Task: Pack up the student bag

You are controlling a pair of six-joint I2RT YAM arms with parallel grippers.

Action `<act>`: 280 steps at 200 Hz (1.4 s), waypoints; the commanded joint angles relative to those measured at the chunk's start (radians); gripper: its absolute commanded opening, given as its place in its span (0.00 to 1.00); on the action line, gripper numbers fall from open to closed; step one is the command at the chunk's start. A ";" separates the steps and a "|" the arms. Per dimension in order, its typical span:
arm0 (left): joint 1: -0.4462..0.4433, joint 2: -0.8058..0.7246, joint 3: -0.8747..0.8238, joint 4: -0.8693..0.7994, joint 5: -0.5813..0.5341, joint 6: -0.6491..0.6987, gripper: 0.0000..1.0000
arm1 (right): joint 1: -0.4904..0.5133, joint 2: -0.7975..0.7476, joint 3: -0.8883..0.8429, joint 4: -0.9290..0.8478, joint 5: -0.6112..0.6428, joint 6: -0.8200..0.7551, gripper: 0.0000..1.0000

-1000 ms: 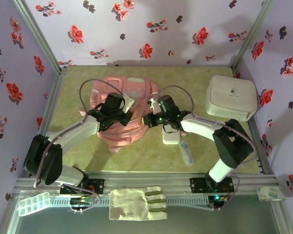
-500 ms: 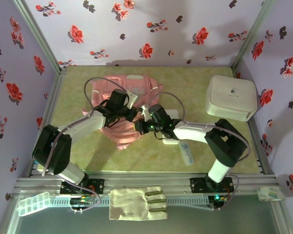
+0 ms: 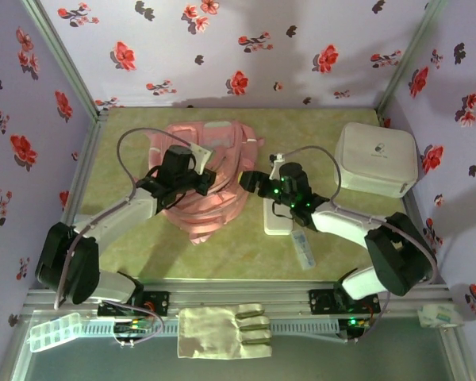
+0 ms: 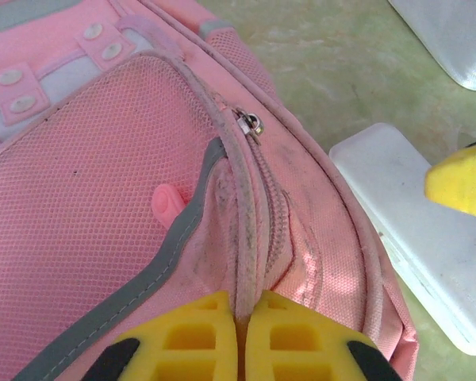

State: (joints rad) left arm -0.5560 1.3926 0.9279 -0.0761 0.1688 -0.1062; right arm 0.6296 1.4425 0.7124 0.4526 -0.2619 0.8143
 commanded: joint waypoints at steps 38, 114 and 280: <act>0.002 -0.049 0.026 0.072 0.061 0.012 0.00 | -0.005 0.093 0.208 -0.129 -0.065 0.217 0.76; 0.002 -0.048 0.016 0.095 0.067 0.010 0.00 | -0.005 0.199 0.291 -0.136 -0.042 0.338 0.78; -0.010 -0.136 -0.032 -0.057 -0.039 -0.124 0.56 | 0.004 0.374 0.394 0.005 -0.207 0.449 0.45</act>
State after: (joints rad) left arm -0.5526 1.3239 0.9173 -0.0837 0.2161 -0.1287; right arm 0.6281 1.8175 1.0729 0.3973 -0.4320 1.2625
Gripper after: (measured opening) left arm 0.520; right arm 0.510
